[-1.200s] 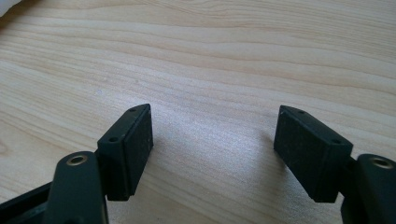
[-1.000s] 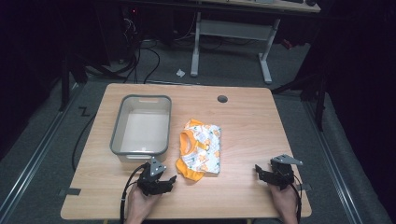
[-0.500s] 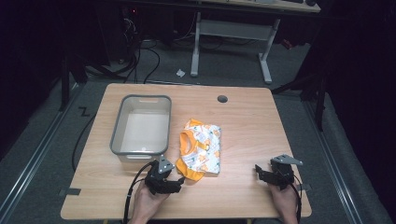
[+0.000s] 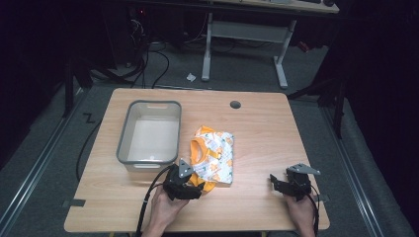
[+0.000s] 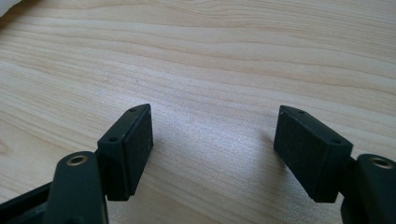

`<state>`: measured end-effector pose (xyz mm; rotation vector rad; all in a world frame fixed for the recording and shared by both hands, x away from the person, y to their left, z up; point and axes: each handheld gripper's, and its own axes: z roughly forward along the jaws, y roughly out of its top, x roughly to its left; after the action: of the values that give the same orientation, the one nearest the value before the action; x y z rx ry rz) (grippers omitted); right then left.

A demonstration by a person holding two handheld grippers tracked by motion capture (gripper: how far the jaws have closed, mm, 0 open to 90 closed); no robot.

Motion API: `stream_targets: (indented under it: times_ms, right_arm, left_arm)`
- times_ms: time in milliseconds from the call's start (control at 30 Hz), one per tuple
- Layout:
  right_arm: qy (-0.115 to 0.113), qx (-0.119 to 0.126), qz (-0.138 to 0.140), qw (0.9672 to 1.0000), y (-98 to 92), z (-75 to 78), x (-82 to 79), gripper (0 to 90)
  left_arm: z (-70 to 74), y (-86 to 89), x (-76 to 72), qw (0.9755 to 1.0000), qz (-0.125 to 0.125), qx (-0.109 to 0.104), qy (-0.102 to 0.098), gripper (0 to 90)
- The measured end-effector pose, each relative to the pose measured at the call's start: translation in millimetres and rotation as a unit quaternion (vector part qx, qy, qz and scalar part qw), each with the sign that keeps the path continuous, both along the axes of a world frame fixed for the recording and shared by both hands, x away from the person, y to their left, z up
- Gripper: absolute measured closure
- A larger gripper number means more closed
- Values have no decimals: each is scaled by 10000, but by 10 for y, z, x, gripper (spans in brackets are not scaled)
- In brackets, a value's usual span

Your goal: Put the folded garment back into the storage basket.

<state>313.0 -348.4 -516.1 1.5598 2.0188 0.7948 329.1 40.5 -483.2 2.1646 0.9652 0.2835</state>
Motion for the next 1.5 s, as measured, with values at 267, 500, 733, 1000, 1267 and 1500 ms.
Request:
stream_targets:
  times_ms: [267, 500, 733, 1000, 1267, 1500]
  right_arm:
    - [0, 1, 2, 10000, 0, 0, 0, 286]
    - [0, -1, 3, 10000, 0, 0, 0, 286]
    - [0, -3, 14, 10000, 0, 0, 0, 286]
    - [0, -3, 17, 10000, 0, 0, -1, 286]
    - [0, -3, 17, 10000, 0, 0, -1, 286]
    - [0, -3, 18, 10000, 0, 0, 0, 286]
  left_arm:
    - [22, -143, 82, 9998, 24, 146, 102, 224]
    - [63, -203, 145, 9999, 88, 71, 67, 210]
    - [93, -316, 297, 9995, 309, 8, 52, 196]
    - [57, -395, 460, 9983, 559, 120, 108, 192]
    - [-81, -451, 645, 9956, 893, 148, 254, 198]
    - [-215, -492, 737, 9929, 1050, 423, 380, 201]
